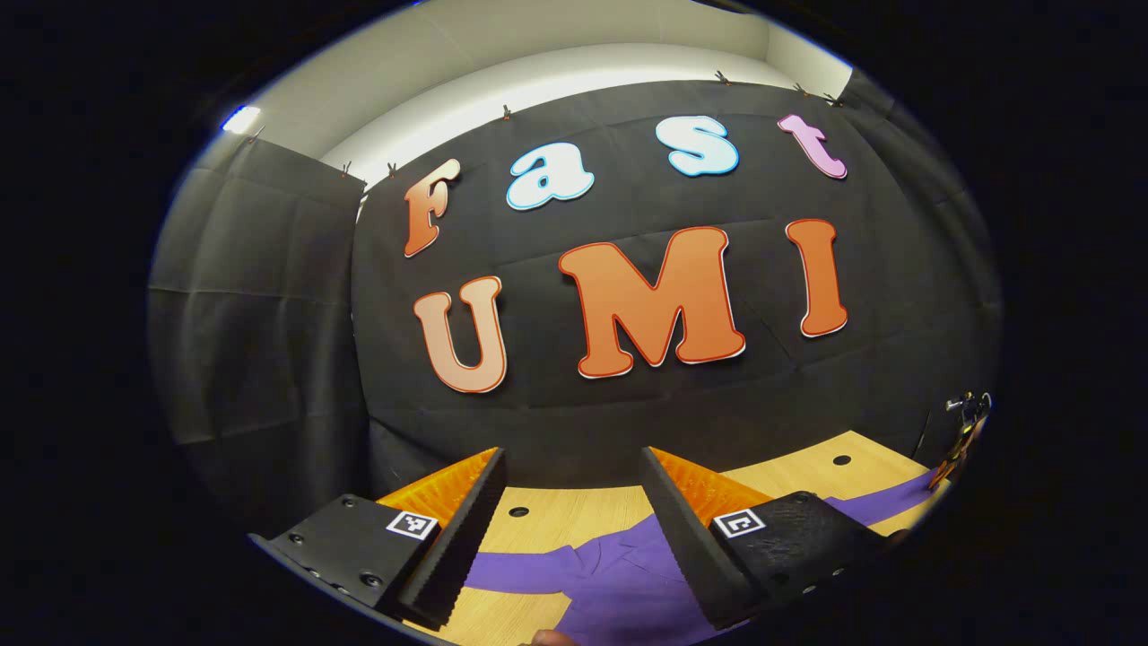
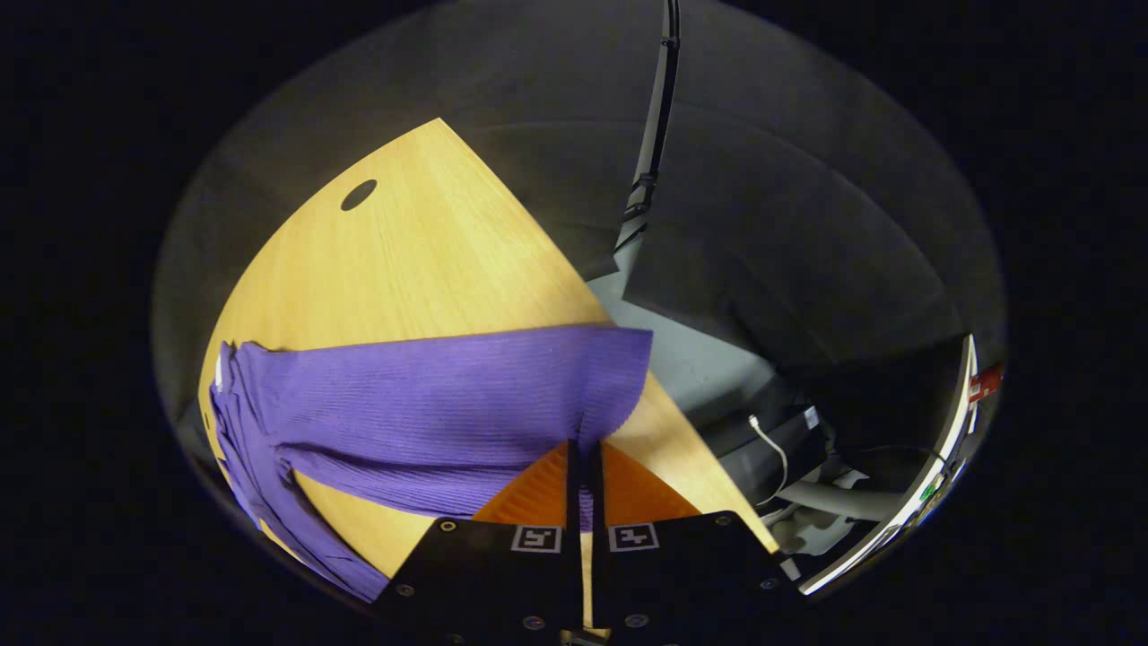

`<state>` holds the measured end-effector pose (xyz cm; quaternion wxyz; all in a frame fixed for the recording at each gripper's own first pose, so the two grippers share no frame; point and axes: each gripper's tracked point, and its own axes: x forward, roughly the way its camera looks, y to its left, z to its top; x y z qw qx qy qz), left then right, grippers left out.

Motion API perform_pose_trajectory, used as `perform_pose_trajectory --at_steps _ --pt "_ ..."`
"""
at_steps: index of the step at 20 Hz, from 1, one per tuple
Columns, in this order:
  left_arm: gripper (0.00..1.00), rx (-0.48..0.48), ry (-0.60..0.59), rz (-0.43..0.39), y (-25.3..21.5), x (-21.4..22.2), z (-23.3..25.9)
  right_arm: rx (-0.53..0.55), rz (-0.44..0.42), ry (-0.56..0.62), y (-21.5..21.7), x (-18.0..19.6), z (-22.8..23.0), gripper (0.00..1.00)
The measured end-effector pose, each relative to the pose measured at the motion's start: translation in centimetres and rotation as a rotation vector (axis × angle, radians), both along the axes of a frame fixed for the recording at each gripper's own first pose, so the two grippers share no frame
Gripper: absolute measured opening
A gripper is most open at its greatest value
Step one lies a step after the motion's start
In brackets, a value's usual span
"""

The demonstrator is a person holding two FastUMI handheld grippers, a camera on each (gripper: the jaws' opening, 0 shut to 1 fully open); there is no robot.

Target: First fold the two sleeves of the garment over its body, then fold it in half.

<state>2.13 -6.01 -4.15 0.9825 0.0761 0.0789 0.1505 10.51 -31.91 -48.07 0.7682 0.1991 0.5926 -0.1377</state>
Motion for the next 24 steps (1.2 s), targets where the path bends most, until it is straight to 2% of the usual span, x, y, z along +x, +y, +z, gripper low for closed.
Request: perform_pose_trajectory --at_steps 5,12,18,24 --pt "0.96 -0.032 -0.004 -0.029 1.7 0.4 -0.6 0.002 0.033 -0.116 3.1 1.2 6.3 0.04" --pt "0.96 -0.065 -0.022 -0.103 4.5 1.0 -1.3 -0.055 0.144 -0.251 10.7 1.9 17.4 0.04" --pt "0.96 -0.140 -0.005 -0.093 9.1 0.5 -3.3 -0.092 0.225 -0.320 17.2 1.5 24.8 0.04" --pt "0.96 -0.152 -0.006 -0.074 12.8 0.1 -4.0 -0.080 0.293 -0.384 24.2 1.5 30.0 0.04"
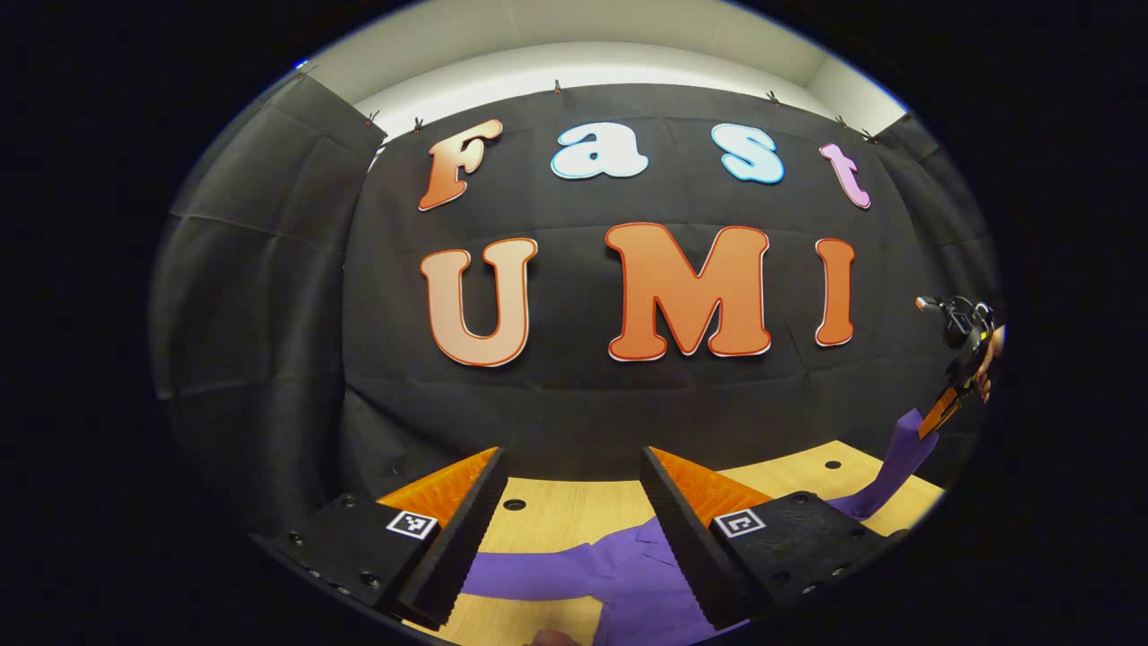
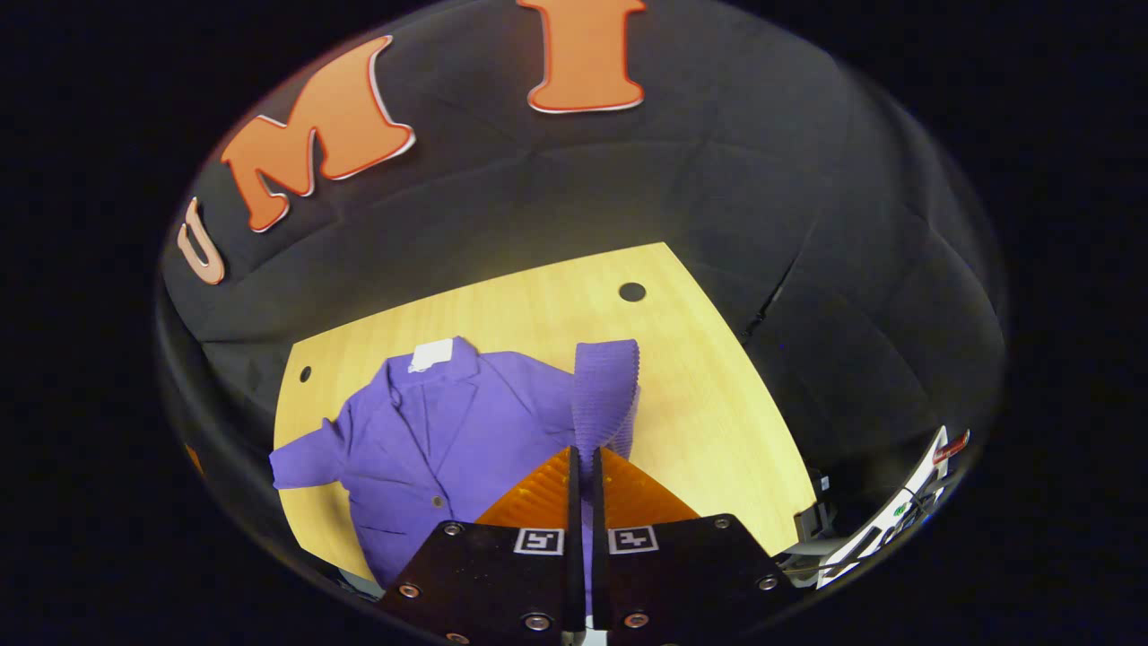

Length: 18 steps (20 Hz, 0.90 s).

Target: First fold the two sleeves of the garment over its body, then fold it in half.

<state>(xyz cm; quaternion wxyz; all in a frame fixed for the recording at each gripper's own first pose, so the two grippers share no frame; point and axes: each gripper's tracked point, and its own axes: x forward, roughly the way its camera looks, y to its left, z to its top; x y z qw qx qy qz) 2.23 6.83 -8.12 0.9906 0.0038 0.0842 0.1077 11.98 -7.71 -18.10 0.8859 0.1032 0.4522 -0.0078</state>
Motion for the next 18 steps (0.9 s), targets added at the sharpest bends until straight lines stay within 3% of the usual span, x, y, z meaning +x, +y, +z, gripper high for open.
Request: perform_pose_trajectory --at_steps 6,18 --pt "0.96 -0.003 0.014 0.029 3.4 -0.4 -1.0 0.026 0.125 -0.043 8.5 1.7 1.8 0.04" --pt "0.96 0.026 0.073 0.163 10.4 -3.2 -3.4 0.012 0.390 -0.037 25.1 3.6 -0.8 0.04"
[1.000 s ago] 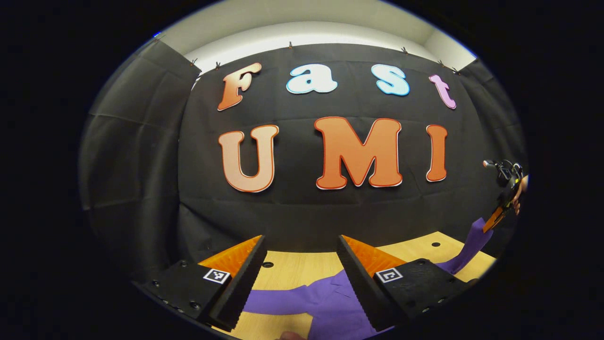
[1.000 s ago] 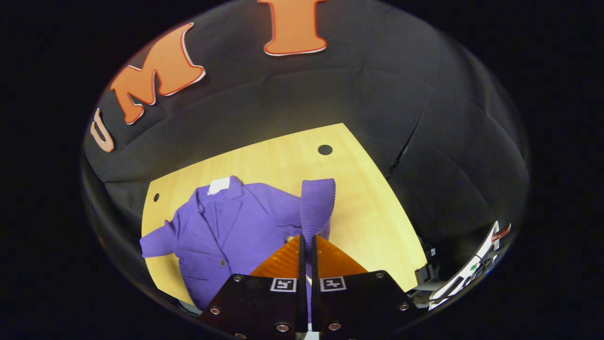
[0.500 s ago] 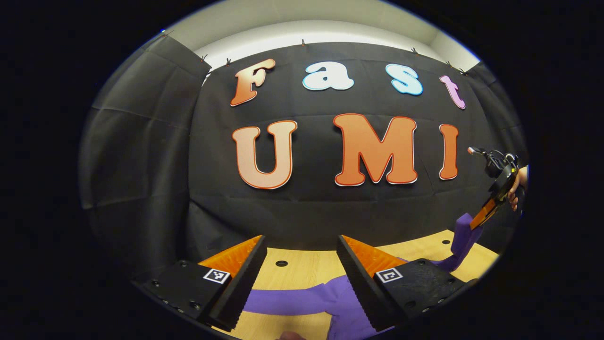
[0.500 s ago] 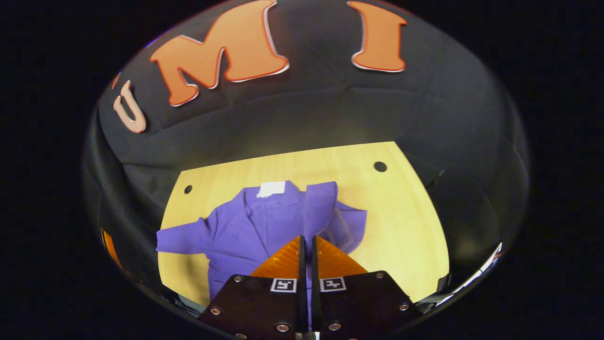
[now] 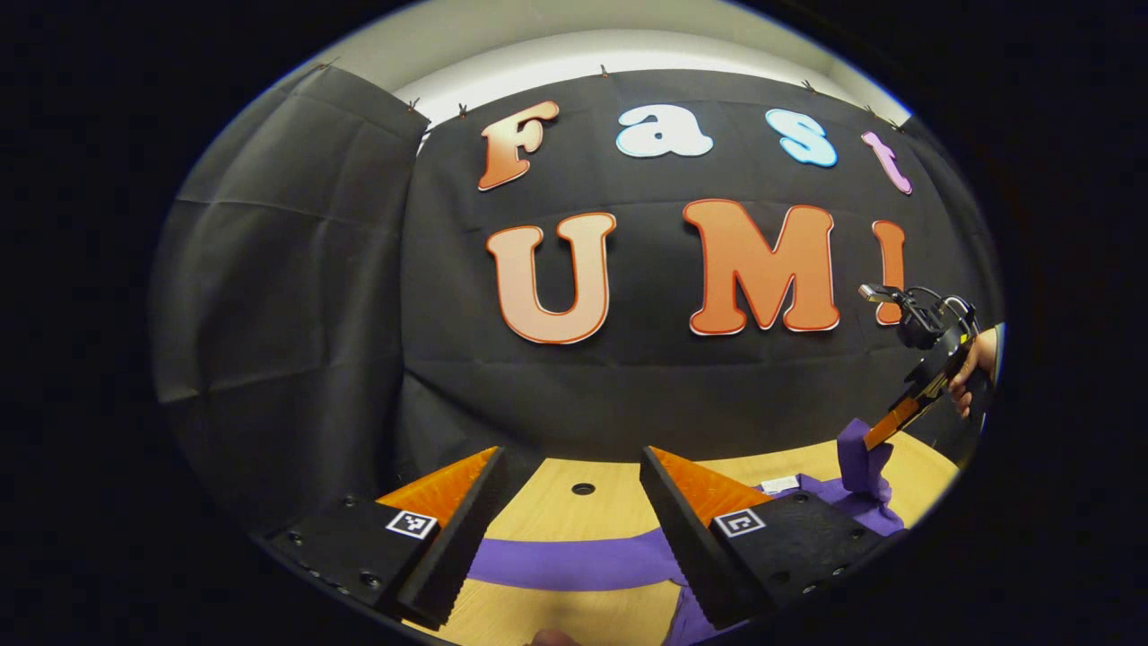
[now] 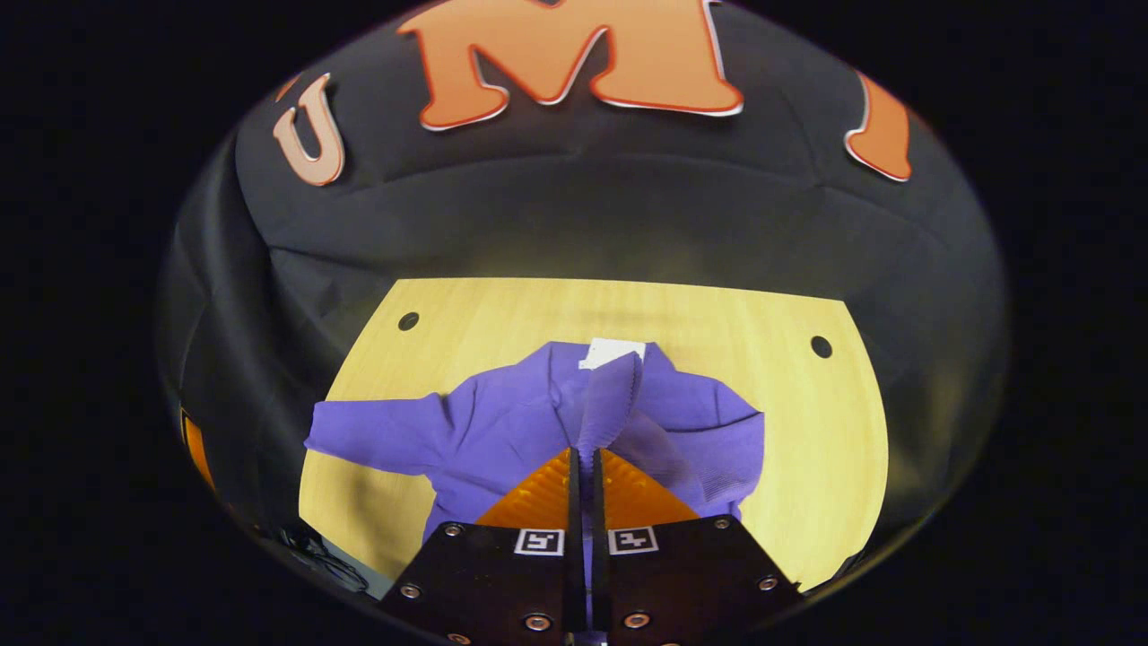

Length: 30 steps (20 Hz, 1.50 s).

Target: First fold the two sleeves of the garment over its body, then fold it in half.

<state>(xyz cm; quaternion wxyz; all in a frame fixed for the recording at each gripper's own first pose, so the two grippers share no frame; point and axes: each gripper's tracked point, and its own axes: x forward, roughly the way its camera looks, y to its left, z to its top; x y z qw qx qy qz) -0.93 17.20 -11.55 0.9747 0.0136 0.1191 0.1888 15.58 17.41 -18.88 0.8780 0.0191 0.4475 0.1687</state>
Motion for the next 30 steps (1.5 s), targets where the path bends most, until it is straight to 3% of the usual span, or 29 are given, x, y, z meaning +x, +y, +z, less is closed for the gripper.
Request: perform_pose_trajectory --at_steps 12,16,21,23,24,25,26,27,30 --pt "0.96 0.012 0.055 0.065 3.3 -1.7 -2.6 0.051 0.087 0.040 10.3 -0.7 -3.9 0.05" --pt "0.96 0.005 0.083 0.089 4.8 -1.8 -3.7 0.097 0.110 -0.006 11.4 -1.0 -2.3 0.21" --pt "0.96 -0.029 0.136 0.102 6.9 -1.0 -5.8 0.076 0.101 -0.130 9.3 -0.6 0.3 0.57" --pt "0.96 -0.061 0.163 0.106 8.0 -0.4 -6.8 0.065 0.087 -0.185 7.9 -0.4 1.6 0.60" --pt "0.96 -0.089 0.184 0.105 8.5 -0.1 -7.7 0.065 0.078 -0.214 7.2 -0.3 2.4 0.74" --pt "0.96 -0.122 0.204 0.106 8.9 0.2 -8.6 0.064 0.066 -0.242 6.5 -0.1 3.0 0.80" --pt "0.96 -0.154 0.232 0.107 9.3 0.3 -9.5 0.064 0.054 -0.263 5.7 -0.2 3.6 0.74" --pt "0.96 -0.187 0.264 0.111 9.6 0.6 -10.7 0.064 0.034 -0.286 4.8 -0.3 4.3 0.88" --pt "0.96 -0.251 0.352 0.129 11.5 1.1 -13.5 0.065 -0.012 -0.339 2.3 -0.5 6.0 0.94"
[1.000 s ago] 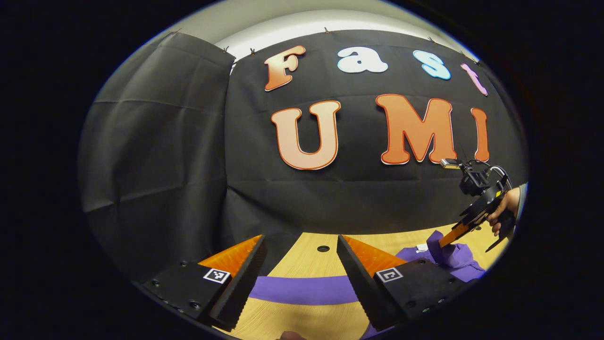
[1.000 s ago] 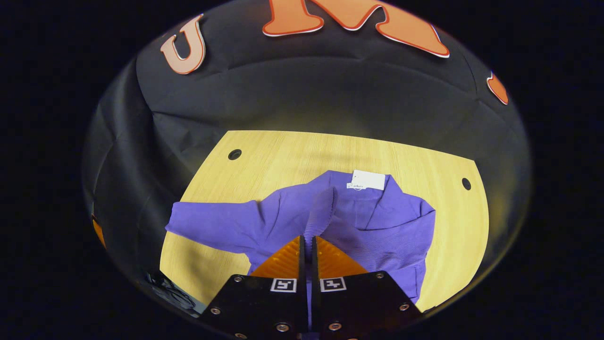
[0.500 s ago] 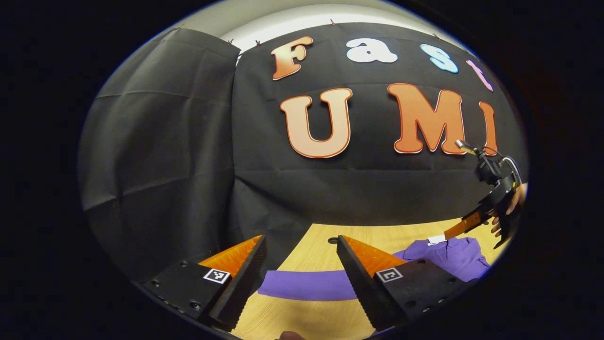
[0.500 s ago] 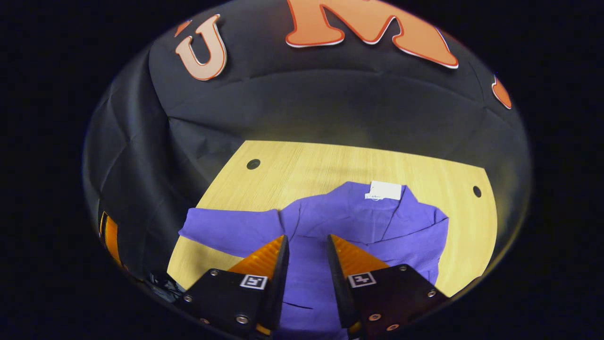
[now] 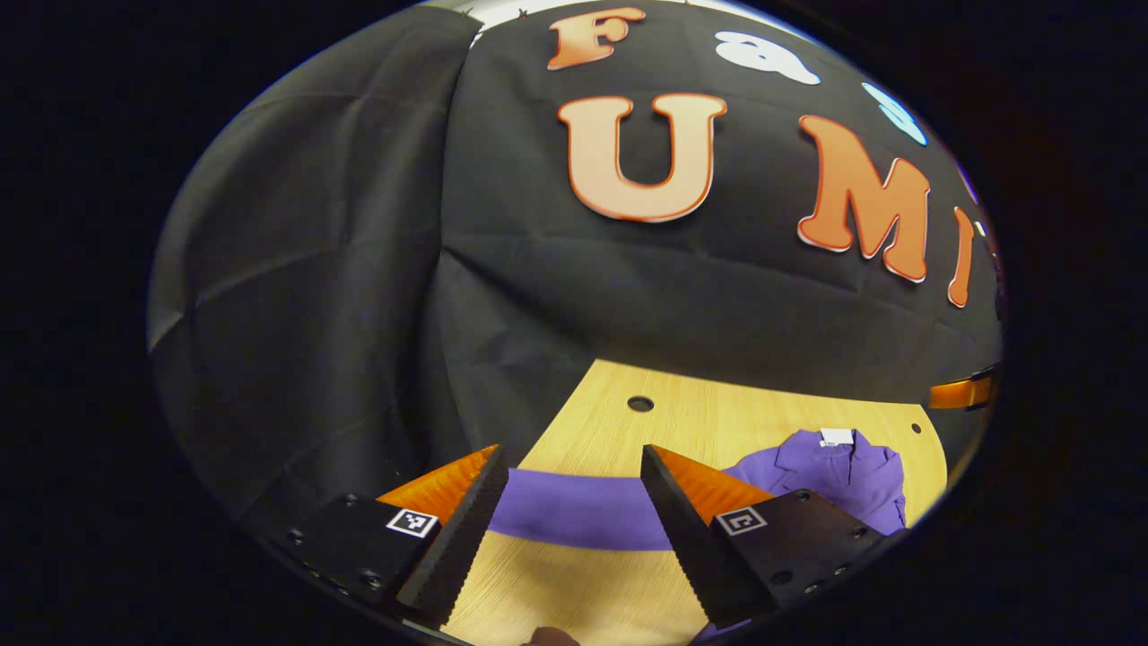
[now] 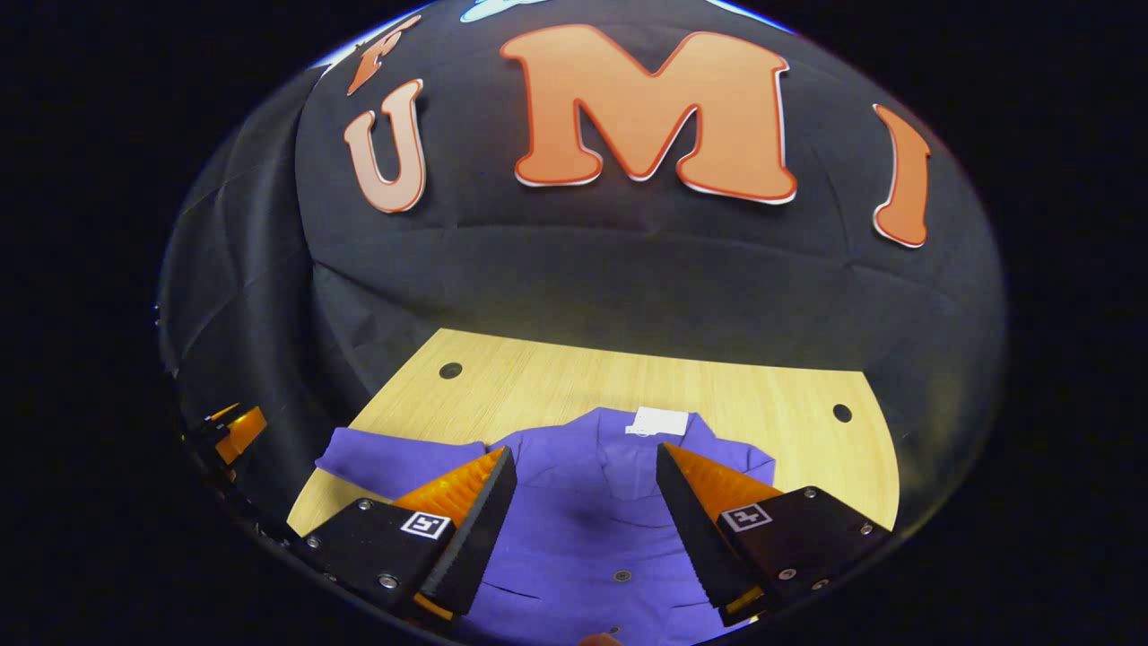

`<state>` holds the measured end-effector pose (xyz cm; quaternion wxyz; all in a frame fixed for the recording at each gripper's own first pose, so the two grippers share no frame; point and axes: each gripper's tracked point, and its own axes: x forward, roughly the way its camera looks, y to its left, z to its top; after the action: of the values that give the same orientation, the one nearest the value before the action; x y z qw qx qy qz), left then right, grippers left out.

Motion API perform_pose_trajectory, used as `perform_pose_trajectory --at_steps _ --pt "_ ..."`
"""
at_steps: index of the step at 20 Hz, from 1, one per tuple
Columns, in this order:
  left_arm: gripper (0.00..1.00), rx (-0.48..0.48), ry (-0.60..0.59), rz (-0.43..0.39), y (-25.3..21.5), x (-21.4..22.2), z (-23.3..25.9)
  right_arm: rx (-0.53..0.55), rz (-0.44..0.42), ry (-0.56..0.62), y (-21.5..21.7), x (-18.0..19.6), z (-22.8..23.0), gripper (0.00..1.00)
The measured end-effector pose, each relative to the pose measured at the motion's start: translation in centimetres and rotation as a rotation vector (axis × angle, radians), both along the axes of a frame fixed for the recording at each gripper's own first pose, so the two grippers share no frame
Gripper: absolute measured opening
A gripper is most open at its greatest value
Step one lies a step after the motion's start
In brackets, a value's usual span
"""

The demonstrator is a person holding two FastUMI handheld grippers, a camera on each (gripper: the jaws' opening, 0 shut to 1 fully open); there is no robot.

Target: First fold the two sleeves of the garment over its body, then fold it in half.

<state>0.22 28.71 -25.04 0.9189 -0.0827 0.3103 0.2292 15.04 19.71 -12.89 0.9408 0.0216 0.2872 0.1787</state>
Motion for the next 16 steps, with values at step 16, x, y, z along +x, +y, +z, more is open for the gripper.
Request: perform_pose_trajectory --at_steps 16 --pt "0.97 -0.268 0.518 -0.137 7.0 -0.3 -13.4 -0.049 -0.230 -0.149 -10.5 -4.1 4.1 0.95"
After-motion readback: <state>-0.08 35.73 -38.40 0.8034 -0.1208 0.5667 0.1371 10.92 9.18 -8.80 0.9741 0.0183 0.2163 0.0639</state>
